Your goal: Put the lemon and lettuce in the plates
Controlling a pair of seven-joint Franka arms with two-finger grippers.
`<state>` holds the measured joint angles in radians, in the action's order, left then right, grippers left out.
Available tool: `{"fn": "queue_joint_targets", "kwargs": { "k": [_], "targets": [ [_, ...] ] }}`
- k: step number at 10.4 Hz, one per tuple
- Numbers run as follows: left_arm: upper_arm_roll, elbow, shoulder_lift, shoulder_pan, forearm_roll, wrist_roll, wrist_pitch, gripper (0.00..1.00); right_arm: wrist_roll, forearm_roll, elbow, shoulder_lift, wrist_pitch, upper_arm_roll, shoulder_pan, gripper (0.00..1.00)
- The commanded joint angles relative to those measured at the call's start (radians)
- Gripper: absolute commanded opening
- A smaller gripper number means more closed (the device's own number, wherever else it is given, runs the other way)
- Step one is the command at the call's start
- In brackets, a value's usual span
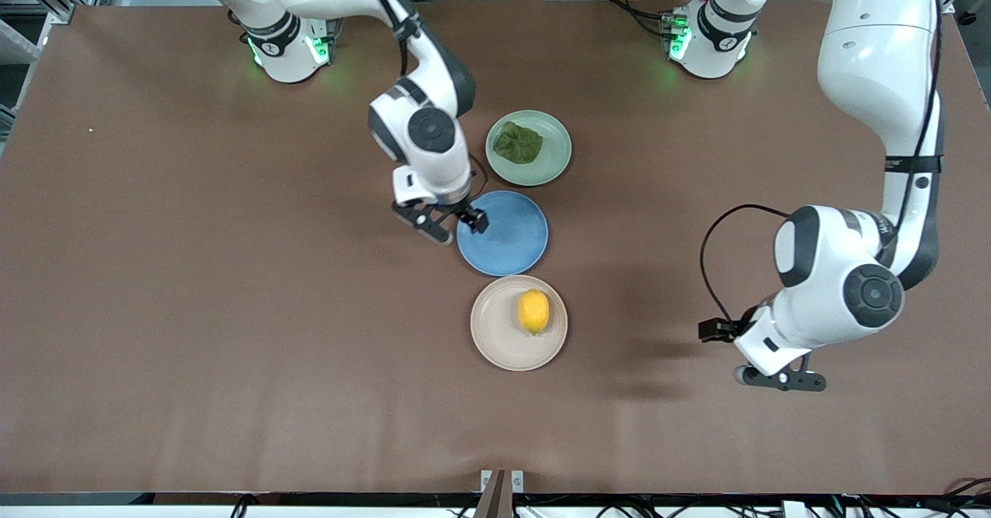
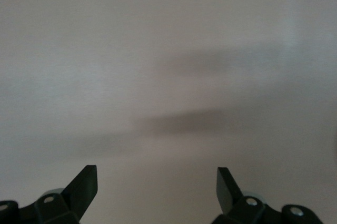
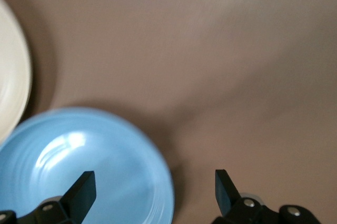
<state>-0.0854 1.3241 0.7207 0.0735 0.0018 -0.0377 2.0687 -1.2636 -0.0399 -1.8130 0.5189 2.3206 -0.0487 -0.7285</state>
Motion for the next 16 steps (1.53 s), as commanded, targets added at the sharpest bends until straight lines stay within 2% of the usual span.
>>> {"fn": "queue_joint_targets", "kwargs": {
  "k": [1, 3, 4, 6, 8, 11, 13, 14, 16],
  "targets": [
    [-0.001, 0.024, -0.026, -0.014, 0.023, 0.007, -0.012, 1.0, 0.129, 0.015, -0.037, -0.02, -0.004, 0.0, 0.116, 1.0],
    [0.006, 0.027, -0.03, -0.029, 0.032, -0.001, -0.03, 1.0, 0.247, 0.015, -0.039, -0.028, -0.007, 0.0, 0.225, 1.0],
    [0.0, 0.061, -0.074, -0.064, 0.044, 0.008, -0.032, 1.0, 0.353, 0.015, -0.039, -0.046, -0.051, 0.0, 0.297, 1.0],
    [-0.005, 0.191, -0.179, -0.09, 0.043, 0.013, -0.032, 1.0, 0.548, 0.014, -0.039, -0.068, -0.117, 0.001, 0.42, 1.0],
    [-0.005, 0.336, -0.294, -0.092, 0.043, 0.012, -0.03, 1.0, 0.686, 0.015, -0.04, -0.062, -0.116, 0.001, 0.512, 1.0],
    [-0.02, 0.444, -0.421, -0.098, 0.038, 0.003, -0.03, 1.0, 0.884, 0.015, -0.055, -0.059, -0.102, 0.001, 0.61, 1.0],
    [-0.034, 0.443, -0.475, -0.11, 0.027, 0.002, -0.065, 1.0, 0.947, 0.014, -0.183, -0.098, 0.044, 0.001, 0.624, 1.0],
    [-0.077, 0.438, -0.5, -0.147, 0.027, 0.007, -0.114, 1.0, 0.967, 0.014, -0.262, -0.129, 0.127, 0.001, 0.624, 1.0],
    [-0.089, 0.432, -0.552, -0.146, 0.027, 0.004, -0.168, 1.0, 0.981, 0.014, -0.337, -0.195, 0.143, 0.001, 0.624, 1.0]
  ]
}}
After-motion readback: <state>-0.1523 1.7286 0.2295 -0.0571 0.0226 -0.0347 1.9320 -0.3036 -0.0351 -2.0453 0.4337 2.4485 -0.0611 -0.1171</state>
